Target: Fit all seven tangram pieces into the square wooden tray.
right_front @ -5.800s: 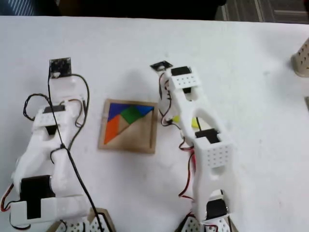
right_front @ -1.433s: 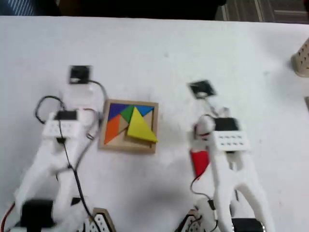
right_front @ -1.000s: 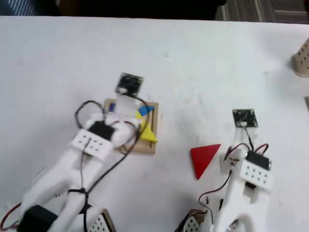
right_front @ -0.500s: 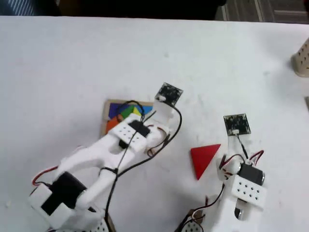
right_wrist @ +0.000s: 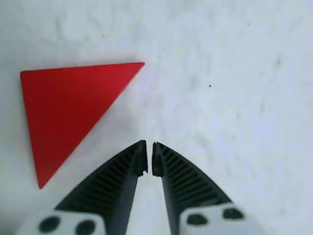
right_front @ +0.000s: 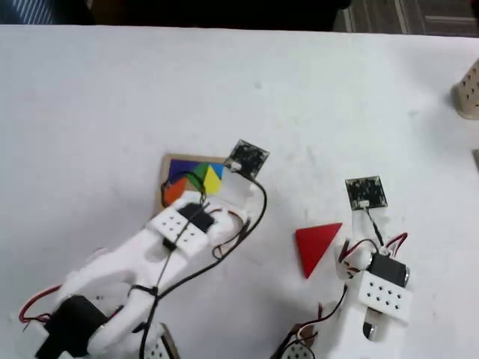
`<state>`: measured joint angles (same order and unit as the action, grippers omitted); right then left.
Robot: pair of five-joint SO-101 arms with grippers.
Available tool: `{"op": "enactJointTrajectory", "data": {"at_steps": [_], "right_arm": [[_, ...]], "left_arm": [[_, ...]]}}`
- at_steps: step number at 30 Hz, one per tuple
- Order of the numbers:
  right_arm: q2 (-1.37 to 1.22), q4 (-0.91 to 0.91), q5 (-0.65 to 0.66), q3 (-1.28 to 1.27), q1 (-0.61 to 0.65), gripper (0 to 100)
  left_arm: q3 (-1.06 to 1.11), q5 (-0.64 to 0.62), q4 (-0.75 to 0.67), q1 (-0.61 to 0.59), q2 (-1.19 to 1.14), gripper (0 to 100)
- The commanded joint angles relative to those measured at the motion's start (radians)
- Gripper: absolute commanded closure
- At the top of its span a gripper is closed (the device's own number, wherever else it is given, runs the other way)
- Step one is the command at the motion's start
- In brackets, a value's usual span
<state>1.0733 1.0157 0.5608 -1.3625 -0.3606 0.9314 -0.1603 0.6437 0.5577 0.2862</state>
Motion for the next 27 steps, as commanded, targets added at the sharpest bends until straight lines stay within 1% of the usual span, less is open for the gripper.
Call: {"op": "enactJointTrajectory", "data": {"at_steps": [1, 4, 6, 10, 13, 17, 22, 27], "right_arm": [[0.022, -0.001, 0.014, 0.006, 0.005, 98.1], [0.022, -0.001, 0.014, 0.006, 0.005, 98.1], [0.022, -0.001, 0.014, 0.006, 0.007, 98.1], [0.021, -0.001, 0.014, 0.006, 0.010, 98.1], [0.021, -0.001, 0.014, 0.006, 0.010, 98.1], [0.019, -0.001, 0.014, 0.006, 0.012, 98.1], [0.015, -0.001, 0.040, 0.005, 0.012, 98.1], [0.015, -0.001, 0.043, 0.005, 0.012, 98.1]], "left_arm": [[-0.003, -0.005, 0.054, -0.038, 0.042, 98], [-0.002, 0.048, 0.058, -0.038, 0.042, 98], [-0.005, 0.054, 0.054, -0.038, 0.070, 98], [-0.035, 0.005, 0.048, -0.028, 0.205, 98], [-0.058, -0.052, 0.012, -0.019, 0.225, 98], [-0.084, -0.058, -0.005, -0.021, 0.082, 98], [-0.192, -0.061, -0.021, -0.025, -0.148, 98], [-0.222, -0.058, -0.011, -0.025, -0.200, 98]]}}
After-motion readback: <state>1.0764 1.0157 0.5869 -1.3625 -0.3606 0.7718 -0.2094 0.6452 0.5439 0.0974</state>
